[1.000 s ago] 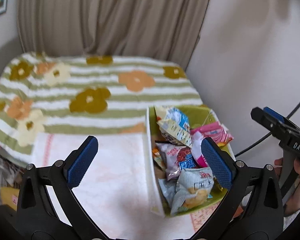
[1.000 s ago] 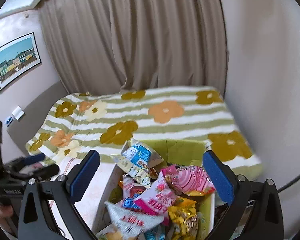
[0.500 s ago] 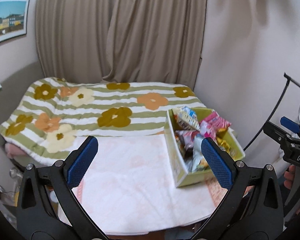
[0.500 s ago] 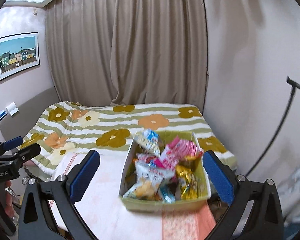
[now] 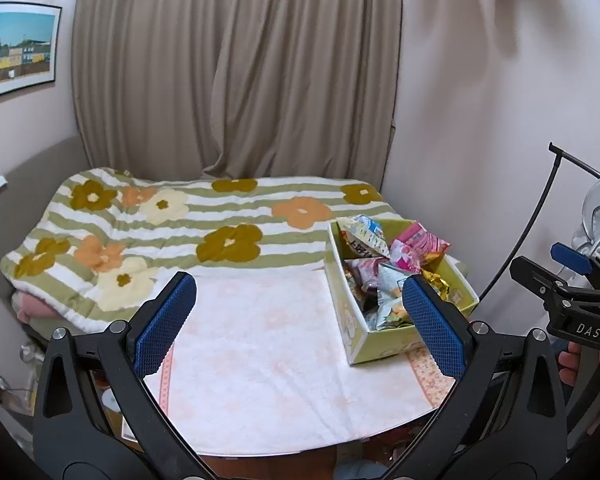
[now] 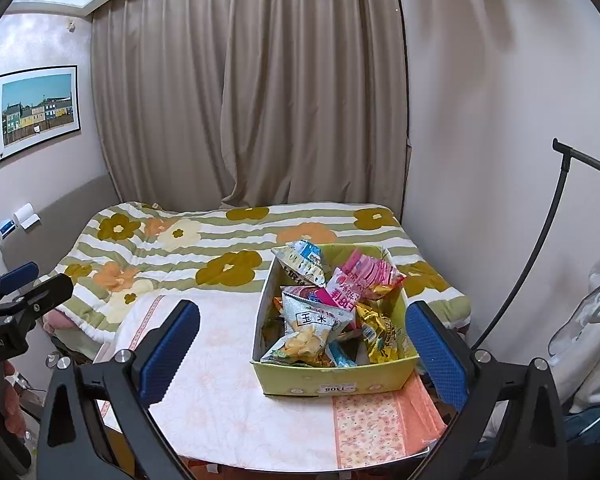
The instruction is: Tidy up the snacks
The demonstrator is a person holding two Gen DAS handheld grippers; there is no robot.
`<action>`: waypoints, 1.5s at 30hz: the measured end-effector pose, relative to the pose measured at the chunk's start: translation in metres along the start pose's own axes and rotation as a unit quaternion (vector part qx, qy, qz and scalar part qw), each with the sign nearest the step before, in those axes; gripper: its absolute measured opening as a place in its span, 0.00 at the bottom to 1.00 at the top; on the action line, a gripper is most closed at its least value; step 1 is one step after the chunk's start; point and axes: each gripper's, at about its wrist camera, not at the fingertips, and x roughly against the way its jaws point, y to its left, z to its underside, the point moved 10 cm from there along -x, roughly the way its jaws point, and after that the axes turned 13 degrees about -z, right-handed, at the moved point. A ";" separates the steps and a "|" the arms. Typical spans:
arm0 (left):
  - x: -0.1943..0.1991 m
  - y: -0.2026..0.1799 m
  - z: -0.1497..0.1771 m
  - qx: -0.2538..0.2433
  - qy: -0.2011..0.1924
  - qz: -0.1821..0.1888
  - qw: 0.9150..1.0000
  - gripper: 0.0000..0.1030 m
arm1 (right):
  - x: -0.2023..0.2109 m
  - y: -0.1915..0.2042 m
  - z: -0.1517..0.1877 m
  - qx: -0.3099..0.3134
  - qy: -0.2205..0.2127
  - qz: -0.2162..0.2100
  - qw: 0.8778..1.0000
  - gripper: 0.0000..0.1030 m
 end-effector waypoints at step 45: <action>0.004 -0.011 0.000 -0.015 -0.006 -0.007 1.000 0.99 | 0.008 0.000 0.000 -0.012 -0.003 0.012 1.000 0.99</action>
